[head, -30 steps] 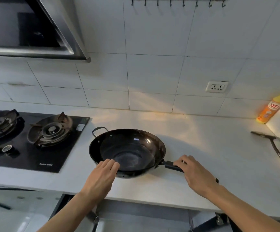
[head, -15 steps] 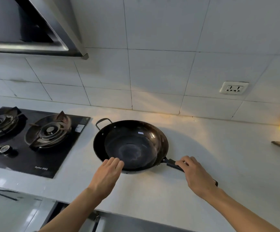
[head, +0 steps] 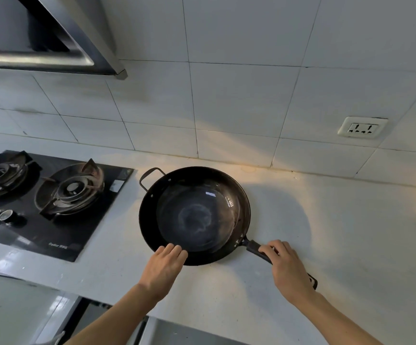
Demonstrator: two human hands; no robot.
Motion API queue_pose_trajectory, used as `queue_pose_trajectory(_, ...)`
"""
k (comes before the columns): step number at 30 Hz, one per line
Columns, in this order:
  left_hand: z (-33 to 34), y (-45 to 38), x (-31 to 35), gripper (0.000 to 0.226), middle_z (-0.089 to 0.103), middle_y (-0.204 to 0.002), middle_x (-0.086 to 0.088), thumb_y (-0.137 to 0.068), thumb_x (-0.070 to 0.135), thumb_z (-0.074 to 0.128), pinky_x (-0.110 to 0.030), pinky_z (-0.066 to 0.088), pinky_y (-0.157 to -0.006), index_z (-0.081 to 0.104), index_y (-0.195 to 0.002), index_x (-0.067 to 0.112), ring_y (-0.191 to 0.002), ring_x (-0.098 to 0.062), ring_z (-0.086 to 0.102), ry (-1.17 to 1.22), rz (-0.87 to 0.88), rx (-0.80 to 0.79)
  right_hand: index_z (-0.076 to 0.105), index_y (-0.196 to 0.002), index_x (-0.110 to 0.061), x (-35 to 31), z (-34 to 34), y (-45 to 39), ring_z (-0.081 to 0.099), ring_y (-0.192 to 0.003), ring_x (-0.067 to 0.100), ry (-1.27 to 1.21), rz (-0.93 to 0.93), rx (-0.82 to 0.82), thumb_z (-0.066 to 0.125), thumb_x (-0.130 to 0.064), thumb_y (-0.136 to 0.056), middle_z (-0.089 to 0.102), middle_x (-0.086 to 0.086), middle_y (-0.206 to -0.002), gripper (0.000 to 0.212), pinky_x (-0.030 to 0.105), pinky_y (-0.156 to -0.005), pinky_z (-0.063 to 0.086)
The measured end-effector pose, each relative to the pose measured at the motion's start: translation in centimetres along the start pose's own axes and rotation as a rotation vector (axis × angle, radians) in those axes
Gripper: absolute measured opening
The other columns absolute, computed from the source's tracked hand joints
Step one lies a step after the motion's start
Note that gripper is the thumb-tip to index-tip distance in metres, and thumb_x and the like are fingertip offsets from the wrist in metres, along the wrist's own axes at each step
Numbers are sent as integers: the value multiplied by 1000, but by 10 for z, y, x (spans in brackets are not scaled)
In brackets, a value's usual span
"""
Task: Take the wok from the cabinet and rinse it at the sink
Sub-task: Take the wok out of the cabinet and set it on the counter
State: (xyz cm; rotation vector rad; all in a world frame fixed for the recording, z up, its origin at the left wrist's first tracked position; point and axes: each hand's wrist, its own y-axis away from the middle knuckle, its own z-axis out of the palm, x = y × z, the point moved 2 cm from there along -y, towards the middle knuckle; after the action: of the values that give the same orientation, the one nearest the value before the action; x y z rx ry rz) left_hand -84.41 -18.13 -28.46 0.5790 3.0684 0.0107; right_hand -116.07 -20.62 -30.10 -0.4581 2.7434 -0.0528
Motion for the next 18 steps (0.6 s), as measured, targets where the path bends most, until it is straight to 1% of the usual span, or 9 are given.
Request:
queue_pose_trajectory(2,3,1,0,45,51,-72,3,-51,2,87,-22,33,-57,60,-82,18,-61,-13,43,13,-9,2,58,-109,-22,0,0,0,48,-91,17,-9,0,12,72,11,-62,50,-3,-106,59,28,-72,49)
queue_pose_trajectory(4,7,2,-1,41,52,-74,4,-56,4,86,-22,37,-58,60,-84,19,-62,-13,44,29,-9,-10,58,-109,-22,1,1,0,49,-94,17,-17,2,20,72,9,-64,50,-4,-107,57,30,-75,50)
queue_pose_trajectory(7,11,3,-4,36,55,-79,9,-65,20,86,-21,46,-61,60,-90,23,-68,-10,49,61,1,-59,57,-110,-22,-2,3,1,50,-96,17,-14,21,26,76,4,-65,50,-5,-108,55,32,-78,51)
queue_pose_trajectory(10,5,8,-7,38,59,-91,11,-73,37,80,-23,50,-73,58,-102,25,-80,-10,54,71,10,-77,58,-108,-22,-11,4,5,51,-97,20,17,74,34,82,-5,-61,51,-3,-108,55,35,-78,49)
queue_pose_trajectory(14,-9,22,-16,48,59,-112,8,-80,45,70,-30,49,-90,53,-120,24,-99,-15,57,101,24,31,61,-109,-18,-34,3,10,48,-106,24,73,105,77,84,-14,-61,54,2,-112,54,42,-82,47)
queue_pose_trajectory(16,-13,33,-25,49,58,-120,6,-85,44,65,-32,47,-94,50,-126,23,-107,-18,56,133,4,76,61,-112,-17,-51,5,14,48,-110,25,73,94,98,82,-16,-65,53,4,-116,52,43,-86,45)
queue_pose_trajectory(18,-14,53,-39,47,57,-124,5,-88,44,61,-34,46,-94,50,-128,22,-111,-20,55,168,-35,101,60,-113,-17,-75,9,19,48,-112,25,68,79,114,81,-17,-67,53,5,-119,51,42,-87,44)
